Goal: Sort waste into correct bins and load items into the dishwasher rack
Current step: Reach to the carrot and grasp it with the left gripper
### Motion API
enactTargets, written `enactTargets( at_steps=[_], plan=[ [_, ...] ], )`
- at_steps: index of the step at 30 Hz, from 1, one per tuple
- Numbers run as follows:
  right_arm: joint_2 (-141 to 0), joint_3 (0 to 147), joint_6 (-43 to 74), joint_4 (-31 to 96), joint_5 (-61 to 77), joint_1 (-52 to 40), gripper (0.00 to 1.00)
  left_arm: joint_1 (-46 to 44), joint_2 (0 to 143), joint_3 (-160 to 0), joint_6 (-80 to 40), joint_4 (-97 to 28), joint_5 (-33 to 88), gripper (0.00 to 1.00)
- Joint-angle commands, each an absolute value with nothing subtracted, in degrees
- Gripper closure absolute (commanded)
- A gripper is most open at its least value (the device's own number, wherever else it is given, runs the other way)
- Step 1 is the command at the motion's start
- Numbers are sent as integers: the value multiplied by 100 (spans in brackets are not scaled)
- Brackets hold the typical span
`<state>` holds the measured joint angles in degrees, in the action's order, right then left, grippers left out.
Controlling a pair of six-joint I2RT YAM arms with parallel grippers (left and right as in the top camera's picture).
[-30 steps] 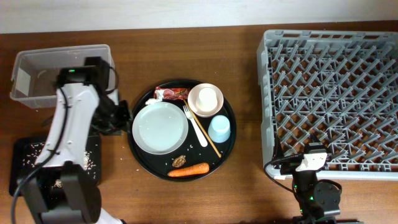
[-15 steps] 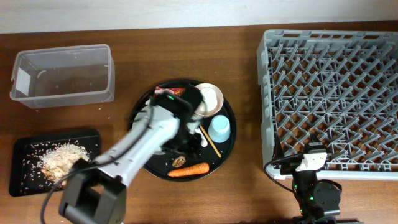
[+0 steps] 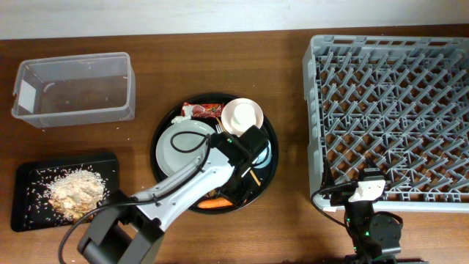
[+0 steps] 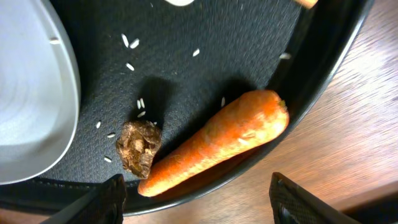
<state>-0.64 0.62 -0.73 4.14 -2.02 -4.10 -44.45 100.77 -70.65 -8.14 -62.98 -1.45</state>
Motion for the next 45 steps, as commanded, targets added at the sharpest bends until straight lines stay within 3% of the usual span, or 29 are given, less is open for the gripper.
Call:
enactTargets(
  at_steps=[1, 9, 37, 45],
  plan=[
    [-21, 32, -108, 456, -193, -368, 1, -4580, 10038, -6744, -287, -6005, -237, 27],
    [-21, 32, -108, 456, -193, -368, 1, -4932, 10040, -6469, 550, -5183, -307, 30],
    [-21, 32, -108, 456, -193, -368, 1, -4783, 10040, -5924, 934, -4696, -169, 37],
    [-21, 32, -108, 456, -193, -368, 1, -4783, 10040, -5913, 939, -4709, 21, 50]
  ],
)
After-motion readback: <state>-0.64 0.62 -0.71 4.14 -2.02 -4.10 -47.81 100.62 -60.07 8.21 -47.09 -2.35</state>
